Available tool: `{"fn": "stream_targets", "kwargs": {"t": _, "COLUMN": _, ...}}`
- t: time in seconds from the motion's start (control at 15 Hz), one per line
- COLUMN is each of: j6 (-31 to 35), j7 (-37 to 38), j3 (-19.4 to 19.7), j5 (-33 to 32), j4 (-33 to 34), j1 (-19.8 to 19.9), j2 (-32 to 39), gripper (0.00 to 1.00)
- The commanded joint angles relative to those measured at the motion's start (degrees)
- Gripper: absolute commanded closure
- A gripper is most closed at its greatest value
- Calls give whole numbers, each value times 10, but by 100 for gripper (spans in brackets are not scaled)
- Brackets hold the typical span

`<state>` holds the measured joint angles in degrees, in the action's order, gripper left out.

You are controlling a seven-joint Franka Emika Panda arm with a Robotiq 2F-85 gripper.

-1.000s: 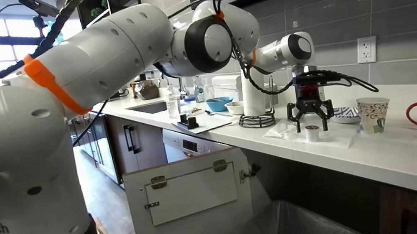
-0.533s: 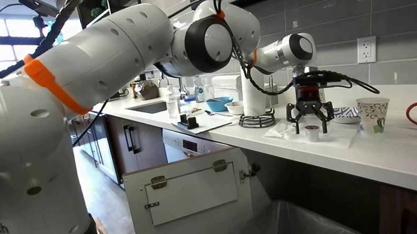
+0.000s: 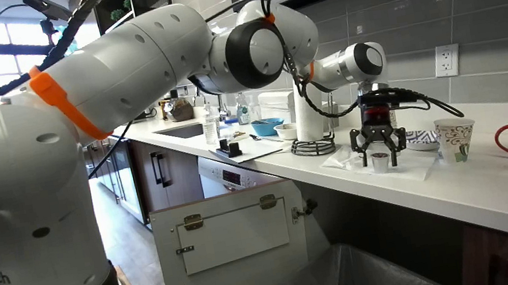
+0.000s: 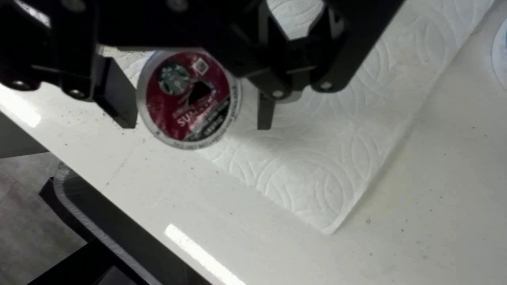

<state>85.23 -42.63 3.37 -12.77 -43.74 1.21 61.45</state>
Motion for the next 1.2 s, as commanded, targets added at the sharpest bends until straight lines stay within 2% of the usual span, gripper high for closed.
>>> {"fn": "stream_targets", "kwargs": {"t": 0.0, "j6": -5, "j7": 5, "j3": -3, "j5": 7, "j4": -1, "j1": 3, "j2": -1, "gripper": 21}}
{"fn": "stream_targets", "kwargs": {"t": 0.93, "j6": -4, "j7": 0, "j3": -8, "j5": 5, "j4": 11, "j1": 2, "j2": 8, "gripper": 22}}
{"fn": "stream_targets", "kwargs": {"t": 1.13, "j6": -3, "j7": 0, "j3": -8, "j5": 6, "j4": 12, "j1": 2, "j2": 9, "gripper": 32}}
